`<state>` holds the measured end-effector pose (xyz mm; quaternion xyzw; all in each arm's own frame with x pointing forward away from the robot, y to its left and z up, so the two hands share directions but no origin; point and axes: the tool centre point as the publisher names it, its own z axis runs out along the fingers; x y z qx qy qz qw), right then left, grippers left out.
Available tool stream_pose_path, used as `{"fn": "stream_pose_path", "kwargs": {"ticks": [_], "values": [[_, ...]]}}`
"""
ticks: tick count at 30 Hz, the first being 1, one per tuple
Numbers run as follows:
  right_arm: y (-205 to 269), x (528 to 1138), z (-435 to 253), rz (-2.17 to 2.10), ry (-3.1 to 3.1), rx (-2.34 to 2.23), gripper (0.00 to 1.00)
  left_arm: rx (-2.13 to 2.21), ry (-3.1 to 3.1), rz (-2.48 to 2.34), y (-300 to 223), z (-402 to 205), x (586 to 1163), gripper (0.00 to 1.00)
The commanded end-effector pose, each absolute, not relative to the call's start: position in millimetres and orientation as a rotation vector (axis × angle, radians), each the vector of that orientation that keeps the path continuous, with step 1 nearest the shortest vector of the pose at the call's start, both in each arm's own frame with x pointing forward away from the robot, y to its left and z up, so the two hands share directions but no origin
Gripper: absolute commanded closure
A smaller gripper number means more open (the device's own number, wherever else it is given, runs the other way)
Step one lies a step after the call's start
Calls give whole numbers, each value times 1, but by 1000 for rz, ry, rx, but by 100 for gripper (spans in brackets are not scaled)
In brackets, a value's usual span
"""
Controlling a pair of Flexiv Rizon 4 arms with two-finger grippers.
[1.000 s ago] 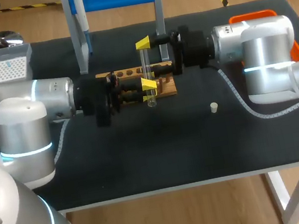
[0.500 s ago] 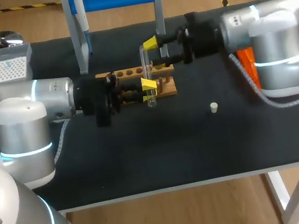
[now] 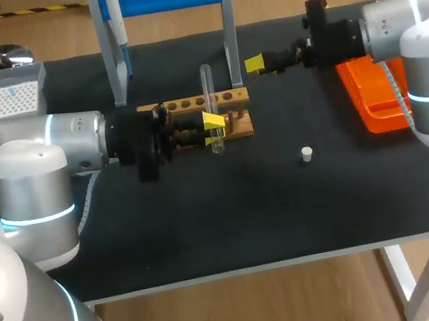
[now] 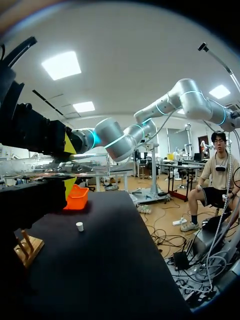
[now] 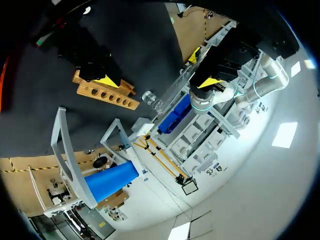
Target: Invert the test tube, pick up the pipette, mount the tip to pipette, aspirate from beaker and dispense into the tube, eject the tip, return the pipette, and cap with the stopper.
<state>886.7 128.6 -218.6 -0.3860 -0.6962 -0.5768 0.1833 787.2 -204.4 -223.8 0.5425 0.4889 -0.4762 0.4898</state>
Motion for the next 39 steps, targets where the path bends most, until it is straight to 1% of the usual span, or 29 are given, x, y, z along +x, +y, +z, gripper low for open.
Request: {"fn": "stream_pose_path", "kwargs": {"ticks": [1,8,20,26,39], "values": [[128,879,-217,-1641,-1966,-1116,0,1319,1188,-1154,-205,-223,787,100],[128,879,-217,-1641,-1966,-1116,0,1319,1188,-1154,-205,-223,787,100],[125,875,-255,-1488,-2490,-980,0,1319,1188,-1154,-205,-223,787,100],[130,880,-266,-1484,-2621,-898,0,1319,1188,-1154,-205,-223,787,100],[138,898,-287,-1526,-2742,-796,0,1319,1188,-1154,-205,-223,787,100]]}}
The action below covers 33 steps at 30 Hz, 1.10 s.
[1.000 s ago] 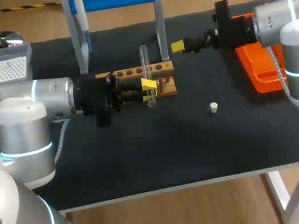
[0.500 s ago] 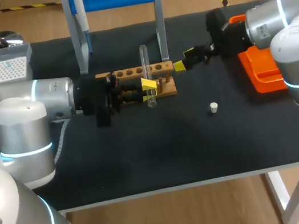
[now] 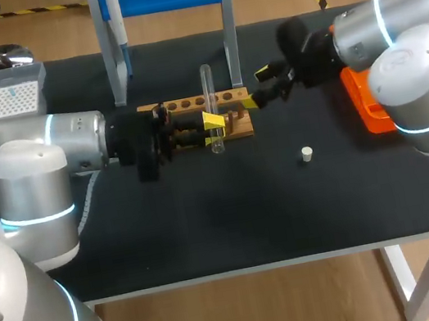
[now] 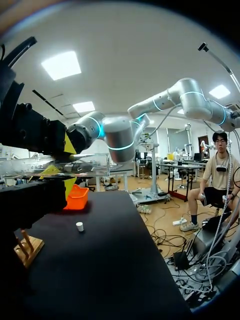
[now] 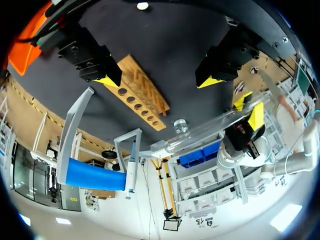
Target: Invert the test tube, pick up the pipette, mount the tip to pipette, aspirate from beaker and dispense into the tube, eject the tip, return the pipette, and cap with the stopper.
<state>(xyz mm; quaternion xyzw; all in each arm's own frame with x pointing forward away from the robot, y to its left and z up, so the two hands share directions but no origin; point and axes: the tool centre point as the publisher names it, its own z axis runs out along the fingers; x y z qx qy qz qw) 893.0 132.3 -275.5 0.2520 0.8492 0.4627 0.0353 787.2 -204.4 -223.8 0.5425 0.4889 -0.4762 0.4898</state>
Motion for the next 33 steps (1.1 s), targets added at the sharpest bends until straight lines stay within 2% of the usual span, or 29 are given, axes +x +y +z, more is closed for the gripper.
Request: {"fn": "stream_pose_path", "kwargs": {"ticks": [1,33], "values": [[139,900,-289,1431,2574,741,0,1319,1188,-1154,-205,-223,787,100],[153,921,-330,1499,2533,745,0,1319,1188,-1154,-205,-223,787,100]]}}
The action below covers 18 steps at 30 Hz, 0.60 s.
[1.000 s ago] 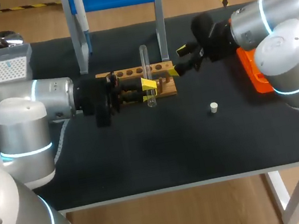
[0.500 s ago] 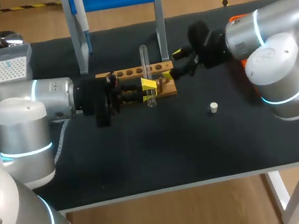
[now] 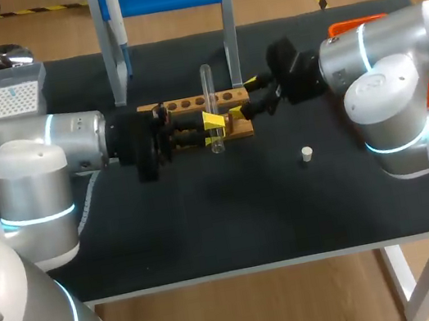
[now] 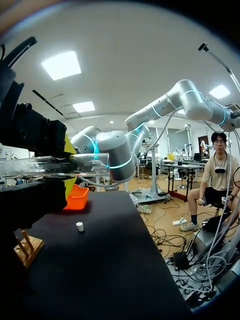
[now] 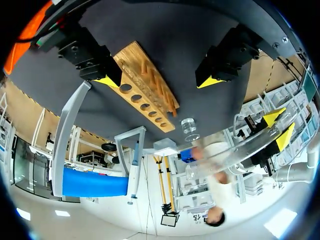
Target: Invert the test tube, pick up the pipette, mount the tip to pipette, aspirate from beaker and dispense into the tube, eject the tip, return the pipette, and cap with the stopper.
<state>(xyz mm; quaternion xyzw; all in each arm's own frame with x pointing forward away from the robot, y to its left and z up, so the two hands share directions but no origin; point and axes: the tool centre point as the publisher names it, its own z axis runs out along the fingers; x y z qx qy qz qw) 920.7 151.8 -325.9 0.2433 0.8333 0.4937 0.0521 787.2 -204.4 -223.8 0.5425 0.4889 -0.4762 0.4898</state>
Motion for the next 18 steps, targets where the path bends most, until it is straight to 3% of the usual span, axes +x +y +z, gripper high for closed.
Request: {"fn": "stream_pose_path", "kwargs": {"ticks": [1,18], "values": [[153,921,-330,1500,2532,748,0,1319,1188,-1154,-205,-223,787,100],[150,922,-333,1489,2523,769,0,1319,1188,-1154,-205,-223,787,100]]}}
